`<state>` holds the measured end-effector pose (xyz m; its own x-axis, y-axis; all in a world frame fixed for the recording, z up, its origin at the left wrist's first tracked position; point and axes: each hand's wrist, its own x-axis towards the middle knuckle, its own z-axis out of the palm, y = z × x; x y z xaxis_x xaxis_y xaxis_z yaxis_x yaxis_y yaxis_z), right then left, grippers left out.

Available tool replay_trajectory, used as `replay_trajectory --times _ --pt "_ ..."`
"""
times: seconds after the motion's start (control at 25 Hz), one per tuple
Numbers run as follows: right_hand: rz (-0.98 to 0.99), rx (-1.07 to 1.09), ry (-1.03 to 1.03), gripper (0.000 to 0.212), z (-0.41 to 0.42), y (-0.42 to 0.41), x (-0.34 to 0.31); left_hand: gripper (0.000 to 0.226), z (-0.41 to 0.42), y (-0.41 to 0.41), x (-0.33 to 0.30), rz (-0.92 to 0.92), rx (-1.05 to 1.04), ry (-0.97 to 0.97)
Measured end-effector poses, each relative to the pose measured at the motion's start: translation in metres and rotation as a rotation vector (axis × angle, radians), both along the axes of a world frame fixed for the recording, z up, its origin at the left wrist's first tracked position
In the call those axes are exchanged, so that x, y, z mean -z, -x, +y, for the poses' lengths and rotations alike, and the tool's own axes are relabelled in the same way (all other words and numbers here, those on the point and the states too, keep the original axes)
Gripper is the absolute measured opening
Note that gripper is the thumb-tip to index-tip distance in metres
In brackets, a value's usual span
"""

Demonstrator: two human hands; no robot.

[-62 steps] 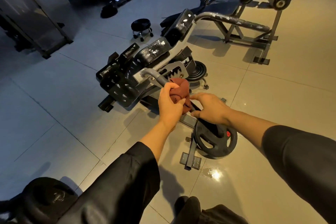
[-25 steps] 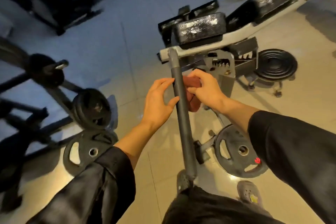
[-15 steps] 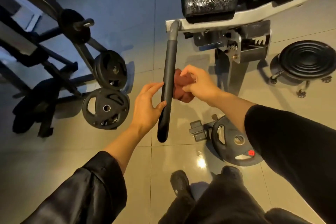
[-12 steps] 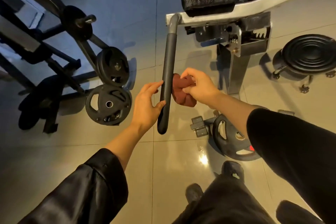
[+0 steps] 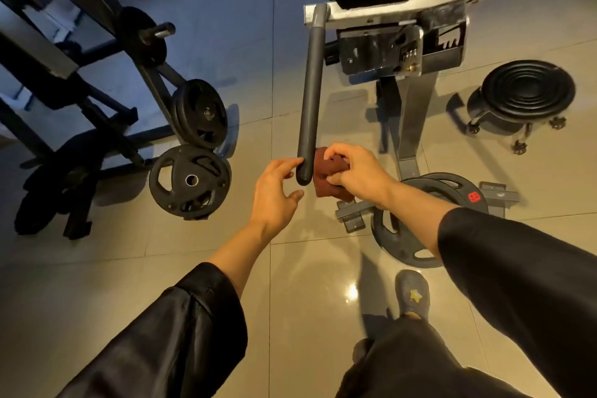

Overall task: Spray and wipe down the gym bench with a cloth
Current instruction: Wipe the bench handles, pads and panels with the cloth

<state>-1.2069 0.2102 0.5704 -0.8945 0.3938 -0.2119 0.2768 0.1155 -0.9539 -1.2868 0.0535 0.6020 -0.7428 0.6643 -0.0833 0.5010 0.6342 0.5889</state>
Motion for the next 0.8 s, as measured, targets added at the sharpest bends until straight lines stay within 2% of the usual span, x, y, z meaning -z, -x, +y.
replay_trajectory --times 0.16,0.28,0.36,0.48,0.6,0.8 --pt "0.093 0.020 0.153 0.032 0.005 -0.040 -0.047 0.051 0.006 -0.015 -0.023 -0.051 0.095 -0.169" --pt "0.126 0.115 0.109 0.030 0.034 -0.078 -0.089 0.046 0.049 -0.034 -0.051 -0.276 0.215 -0.299" --pt "0.124 0.202 0.059 0.029 0.058 -0.104 -0.111 0.036 0.084 -0.049 -0.067 -0.337 0.302 -0.376" --pt "0.128 0.444 -0.084 0.038 0.102 -0.148 -0.132 0.022 0.145 -0.080 -0.090 -0.424 0.357 -0.481" --pt "0.140 0.666 -0.259 0.053 0.153 -0.175 -0.147 0.030 0.207 -0.105 -0.112 -0.447 0.399 -0.529" --pt "0.137 0.730 -0.663 0.032 0.244 -0.184 -0.152 0.029 0.311 -0.119 -0.127 -0.440 0.398 -0.549"
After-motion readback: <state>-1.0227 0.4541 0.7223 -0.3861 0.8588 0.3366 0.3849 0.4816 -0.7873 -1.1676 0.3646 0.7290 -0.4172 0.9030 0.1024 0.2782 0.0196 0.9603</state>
